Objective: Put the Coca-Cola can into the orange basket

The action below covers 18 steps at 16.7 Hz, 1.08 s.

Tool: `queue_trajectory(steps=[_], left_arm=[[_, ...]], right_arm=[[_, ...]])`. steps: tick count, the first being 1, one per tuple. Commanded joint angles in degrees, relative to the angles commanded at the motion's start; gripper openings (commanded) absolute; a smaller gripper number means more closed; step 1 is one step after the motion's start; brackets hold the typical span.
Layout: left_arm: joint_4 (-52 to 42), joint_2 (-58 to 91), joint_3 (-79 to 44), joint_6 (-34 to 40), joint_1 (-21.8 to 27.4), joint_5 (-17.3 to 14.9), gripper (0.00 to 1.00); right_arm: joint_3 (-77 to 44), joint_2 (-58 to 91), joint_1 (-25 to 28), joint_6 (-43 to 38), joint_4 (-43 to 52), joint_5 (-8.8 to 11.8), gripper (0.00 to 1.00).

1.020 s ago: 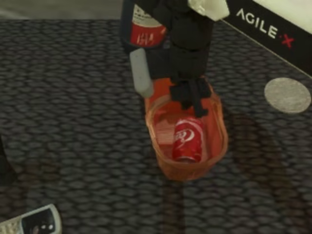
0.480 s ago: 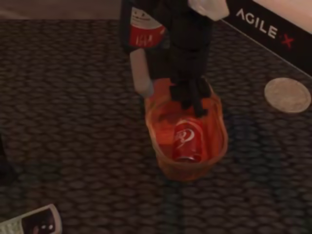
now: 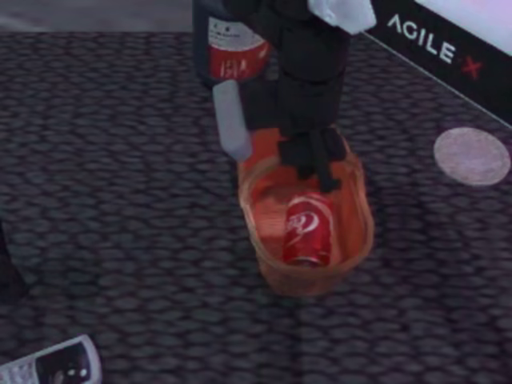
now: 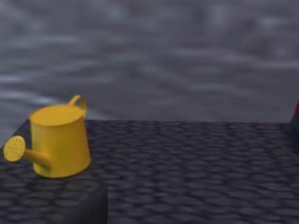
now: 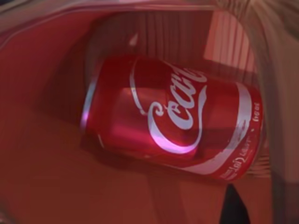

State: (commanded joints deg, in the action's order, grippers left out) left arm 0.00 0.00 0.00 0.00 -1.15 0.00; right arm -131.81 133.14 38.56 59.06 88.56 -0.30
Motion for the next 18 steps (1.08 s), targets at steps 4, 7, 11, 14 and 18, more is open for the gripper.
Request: queue_trajectory(steps=[4,7,11,14,18], left_arm=[[0.0,0.0,0.0,0.0,0.0,0.0,1.0],[0.0,0.0,0.0,0.0,0.0,0.0,1.0],[0.0,0.0,0.0,0.0,0.0,0.0,1.0],[0.0,0.0,0.0,0.0,0.0,0.0,1.0],[0.0,0.0,0.0,0.0,0.0,0.0,1.0]], right_arm=[[0.0,0.0,0.0,0.0,0.0,0.0,0.0],[0.0,0.0,0.0,0.0,0.0,0.0,0.0],[-2.44,0.6,-0.2,0.48,2.27,-0.01,0.0],[-9.28,1.61,-0.86,1.22,7.79,-0.04,0.0],[-15.9,2.31,-1.57,2.02,13.56,-0.04,0.0]])
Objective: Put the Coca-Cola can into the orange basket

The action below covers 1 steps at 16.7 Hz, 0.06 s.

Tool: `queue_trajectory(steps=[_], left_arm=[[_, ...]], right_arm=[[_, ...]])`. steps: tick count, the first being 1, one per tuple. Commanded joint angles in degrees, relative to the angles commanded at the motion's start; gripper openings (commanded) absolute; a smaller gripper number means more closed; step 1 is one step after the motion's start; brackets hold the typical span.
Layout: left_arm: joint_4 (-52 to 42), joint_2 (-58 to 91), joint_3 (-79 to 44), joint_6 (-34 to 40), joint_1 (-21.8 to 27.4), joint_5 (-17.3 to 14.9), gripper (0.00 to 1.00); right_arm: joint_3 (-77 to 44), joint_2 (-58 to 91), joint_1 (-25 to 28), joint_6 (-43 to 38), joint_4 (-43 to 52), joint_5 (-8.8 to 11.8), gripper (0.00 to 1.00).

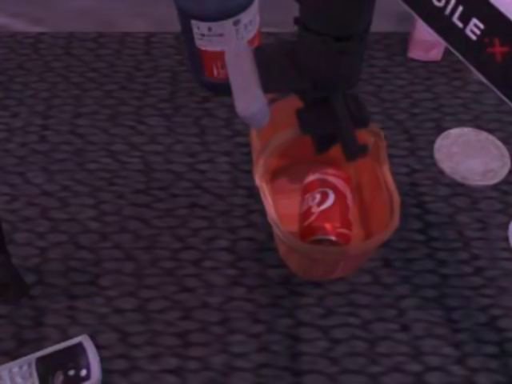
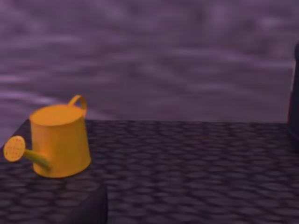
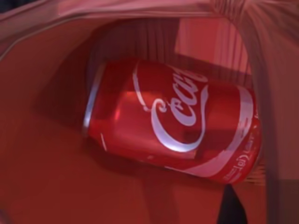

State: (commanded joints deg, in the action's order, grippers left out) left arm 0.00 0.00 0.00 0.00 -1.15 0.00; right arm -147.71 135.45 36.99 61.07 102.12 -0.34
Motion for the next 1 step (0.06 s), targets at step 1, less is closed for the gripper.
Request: queue_trajectory(steps=[1], left_arm=[[0.0,0.0,0.0,0.0,0.0,0.0,1.0]], right_arm=[[-0.21,0.01,-0.03,0.03,0.21,0.0,0.0]])
